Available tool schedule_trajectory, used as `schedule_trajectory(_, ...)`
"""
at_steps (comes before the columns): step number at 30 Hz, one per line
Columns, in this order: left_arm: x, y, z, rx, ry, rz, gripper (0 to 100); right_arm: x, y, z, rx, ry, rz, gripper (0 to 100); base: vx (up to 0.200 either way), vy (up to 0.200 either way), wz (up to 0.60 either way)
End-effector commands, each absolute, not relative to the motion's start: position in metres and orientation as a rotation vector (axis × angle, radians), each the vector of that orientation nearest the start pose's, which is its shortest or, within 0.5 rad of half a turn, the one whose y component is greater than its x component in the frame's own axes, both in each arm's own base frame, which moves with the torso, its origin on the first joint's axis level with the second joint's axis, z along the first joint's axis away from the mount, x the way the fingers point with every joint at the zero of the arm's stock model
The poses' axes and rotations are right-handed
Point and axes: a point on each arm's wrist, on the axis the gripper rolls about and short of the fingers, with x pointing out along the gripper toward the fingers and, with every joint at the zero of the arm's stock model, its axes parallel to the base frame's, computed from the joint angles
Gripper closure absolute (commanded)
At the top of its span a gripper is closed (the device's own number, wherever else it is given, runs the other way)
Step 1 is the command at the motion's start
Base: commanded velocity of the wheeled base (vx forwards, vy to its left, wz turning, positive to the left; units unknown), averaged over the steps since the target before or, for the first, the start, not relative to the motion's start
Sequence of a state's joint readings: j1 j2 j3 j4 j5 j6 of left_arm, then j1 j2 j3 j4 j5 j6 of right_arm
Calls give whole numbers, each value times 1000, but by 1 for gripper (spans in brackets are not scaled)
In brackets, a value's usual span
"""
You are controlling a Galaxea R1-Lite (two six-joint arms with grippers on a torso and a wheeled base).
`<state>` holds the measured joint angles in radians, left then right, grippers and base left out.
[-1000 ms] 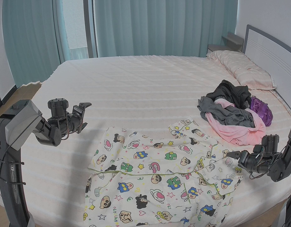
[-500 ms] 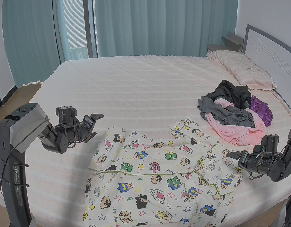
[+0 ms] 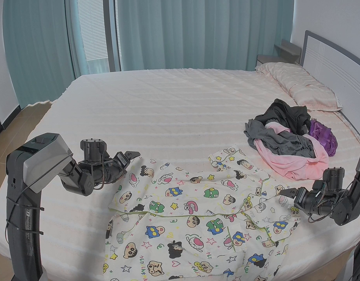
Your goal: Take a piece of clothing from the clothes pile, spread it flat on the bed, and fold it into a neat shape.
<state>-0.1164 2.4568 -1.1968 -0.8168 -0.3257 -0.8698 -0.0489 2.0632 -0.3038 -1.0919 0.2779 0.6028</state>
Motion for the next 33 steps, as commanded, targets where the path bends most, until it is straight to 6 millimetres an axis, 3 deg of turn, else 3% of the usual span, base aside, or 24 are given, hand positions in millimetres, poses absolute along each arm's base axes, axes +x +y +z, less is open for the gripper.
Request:
schedule_trajectory(1,450,-59,-4,-881,602,-196,0,263,-7,14,687,714,13,0,0,0,0)
schedule_trajectory(21,453,-67,-1,-939,599,-190,0,264,-6,14,686,713,15,0,0,0,0)
schedule_trajectory(22,453,-67,-1,-941,600,-190,100,264,-6,14,687,715,14,0,0,0,0)
schedule_trajectory(33,453,-49,-1,-949,583,-149,100,264,-7,14,687,715,13,0,0,0,0)
